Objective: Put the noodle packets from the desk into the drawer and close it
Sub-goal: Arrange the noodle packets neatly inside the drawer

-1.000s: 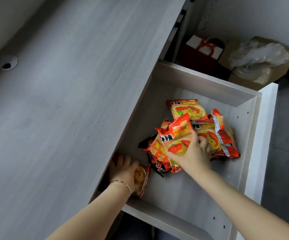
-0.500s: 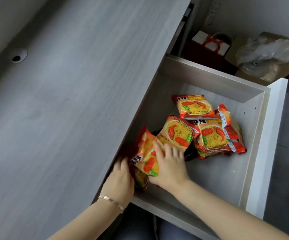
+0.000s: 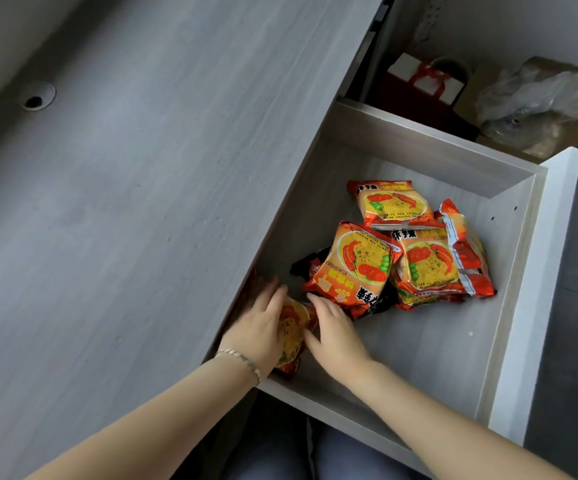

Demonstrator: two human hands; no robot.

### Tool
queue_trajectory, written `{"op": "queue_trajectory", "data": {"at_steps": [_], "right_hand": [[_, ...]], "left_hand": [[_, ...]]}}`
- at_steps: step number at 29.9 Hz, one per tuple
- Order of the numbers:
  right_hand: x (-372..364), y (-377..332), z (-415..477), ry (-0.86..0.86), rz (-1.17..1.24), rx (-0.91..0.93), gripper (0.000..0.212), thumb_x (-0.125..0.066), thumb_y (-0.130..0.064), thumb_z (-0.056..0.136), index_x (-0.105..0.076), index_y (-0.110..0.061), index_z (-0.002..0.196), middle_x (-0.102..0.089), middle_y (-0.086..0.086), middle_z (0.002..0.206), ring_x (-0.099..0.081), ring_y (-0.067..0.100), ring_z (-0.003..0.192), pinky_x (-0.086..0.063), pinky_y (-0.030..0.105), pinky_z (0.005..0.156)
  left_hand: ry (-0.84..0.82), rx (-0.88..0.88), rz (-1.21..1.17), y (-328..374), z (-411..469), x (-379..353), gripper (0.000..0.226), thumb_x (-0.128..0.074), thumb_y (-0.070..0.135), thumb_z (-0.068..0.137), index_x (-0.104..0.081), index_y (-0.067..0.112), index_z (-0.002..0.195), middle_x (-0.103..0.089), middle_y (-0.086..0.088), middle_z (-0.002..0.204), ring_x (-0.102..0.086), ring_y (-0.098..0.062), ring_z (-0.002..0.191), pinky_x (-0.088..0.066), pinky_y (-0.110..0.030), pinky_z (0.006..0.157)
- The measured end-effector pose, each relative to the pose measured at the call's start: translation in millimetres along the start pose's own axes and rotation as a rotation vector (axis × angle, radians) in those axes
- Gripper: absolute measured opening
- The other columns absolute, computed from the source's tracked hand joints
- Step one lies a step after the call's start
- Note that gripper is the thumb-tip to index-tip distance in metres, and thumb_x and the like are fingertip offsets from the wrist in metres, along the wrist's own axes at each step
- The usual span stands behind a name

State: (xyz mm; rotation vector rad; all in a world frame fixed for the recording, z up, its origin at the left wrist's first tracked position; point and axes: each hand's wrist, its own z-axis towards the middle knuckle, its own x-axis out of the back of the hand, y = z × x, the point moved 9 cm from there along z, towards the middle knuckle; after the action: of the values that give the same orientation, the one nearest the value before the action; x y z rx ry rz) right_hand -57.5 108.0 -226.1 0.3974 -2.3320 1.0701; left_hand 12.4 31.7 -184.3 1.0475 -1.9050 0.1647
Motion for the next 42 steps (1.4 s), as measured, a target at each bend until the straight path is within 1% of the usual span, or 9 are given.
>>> {"op": "queue_trajectory", "data": {"at_steps": [4, 8, 11, 16, 22, 26, 30, 34, 42], "right_hand": [[-13, 4, 1, -0.05, 0.381, -0.091, 0.059, -0.043, 0.006, 0.087, -0.035, -0.019, 0.141, -0.048, 0.005, 0.141, -0.042, 0.018, 0.134, -0.034, 0.027, 0.111], [44, 8, -10, 0.395, 0.309, -0.064, 0.034, -0.043, 0.008, 0.086, -0.065, -0.007, 0.107, -0.062, 0.007, 0.11, -0.059, 0.017, 0.104, -0.047, 0.013, 0.087], [91, 7, -14, 0.658, 0.148, -0.084, 0.04, -0.056, 0.005, 0.081, -0.057, -0.009, 0.119, -0.045, 0.01, 0.131, -0.044, 0.022, 0.119, -0.041, 0.021, 0.095], [87, 3, 48, -0.026, -0.667, 0.076, 0.098, -0.061, 0.004, 0.076, -0.004, -0.028, 0.149, 0.008, 0.005, 0.16, 0.012, 0.031, 0.146, -0.005, 0.049, 0.118], [79, 5, 58, -0.213, -1.283, 0.354, 0.087, -0.062, -0.018, 0.083, -0.006, -0.015, 0.15, 0.0, 0.009, 0.161, 0.013, 0.03, 0.147, 0.002, 0.055, 0.116], [78, -8, 36, -0.142, -1.158, 0.418, 0.099, -0.066, -0.047, 0.071, -0.018, -0.004, 0.146, -0.024, 0.016, 0.154, -0.008, 0.03, 0.147, 0.002, 0.05, 0.118], [75, 6, 1, -0.082, -0.727, 0.209, 0.103, -0.066, -0.058, 0.058, -0.026, -0.008, 0.139, -0.039, 0.013, 0.133, -0.038, 0.032, 0.127, -0.022, 0.04, 0.115], [37, 52, -29, -0.358, -0.633, 0.032, 0.109, -0.066, -0.065, 0.061, -0.018, -0.013, 0.144, -0.033, 0.012, 0.138, -0.037, 0.03, 0.126, -0.03, 0.04, 0.11], [-4, 65, -25, -0.519, -0.559, 0.076, 0.111, -0.073, -0.054, 0.063, -0.014, -0.012, 0.147, -0.023, 0.015, 0.147, -0.025, 0.033, 0.136, -0.023, 0.04, 0.115]], "left_hand": [[-0.125, -0.098, 0.176, 10, 27, -15, 0.056, -0.039, 0.031, 0.096, -0.021, 0.018, 0.148, -0.027, -0.005, 0.154, -0.022, -0.022, 0.144, -0.014, -0.034, 0.119], [-0.298, -0.023, 0.363, 0, 32, -30, 0.069, -0.046, 0.054, 0.088, -0.024, 0.023, 0.145, -0.033, -0.015, 0.143, -0.029, -0.034, 0.134, -0.019, -0.043, 0.115], [-0.331, -0.026, 0.516, -2, 30, -35, 0.082, -0.053, 0.067, 0.078, -0.026, 0.027, 0.144, -0.028, -0.018, 0.144, -0.025, -0.042, 0.134, -0.012, -0.05, 0.115], [-0.291, -0.077, 0.448, -2, 37, -37, 0.081, -0.066, 0.057, 0.071, -0.035, 0.02, 0.136, -0.037, -0.007, 0.142, -0.027, -0.031, 0.136, -0.006, -0.049, 0.117], [-0.3, -0.049, 0.332, -7, 41, -38, 0.084, -0.072, 0.054, 0.068, -0.035, 0.021, 0.136, -0.038, -0.003, 0.14, -0.031, -0.025, 0.133, -0.016, -0.04, 0.118], [-0.29, -0.052, 0.318, -9, 38, -37, 0.083, -0.072, 0.055, 0.067, -0.037, 0.023, 0.134, -0.038, -0.002, 0.141, -0.03, -0.024, 0.134, -0.011, -0.039, 0.118], [-0.259, -0.075, 0.332, -7, 37, -35, 0.08, -0.07, 0.056, 0.068, -0.038, 0.024, 0.135, -0.039, 0.001, 0.141, -0.029, -0.023, 0.135, -0.006, -0.04, 0.118], [-0.305, -0.074, 0.323, -3, 38, -38, 0.085, -0.069, 0.056, 0.07, -0.032, 0.029, 0.141, -0.032, 0.0, 0.146, -0.023, -0.025, 0.139, -0.008, -0.039, 0.117], [-0.37, -0.025, 0.295, -4, 36, -41, 0.084, -0.069, 0.051, 0.075, -0.027, 0.03, 0.145, -0.022, -0.002, 0.152, -0.014, -0.025, 0.143, -0.012, -0.038, 0.118]]}}
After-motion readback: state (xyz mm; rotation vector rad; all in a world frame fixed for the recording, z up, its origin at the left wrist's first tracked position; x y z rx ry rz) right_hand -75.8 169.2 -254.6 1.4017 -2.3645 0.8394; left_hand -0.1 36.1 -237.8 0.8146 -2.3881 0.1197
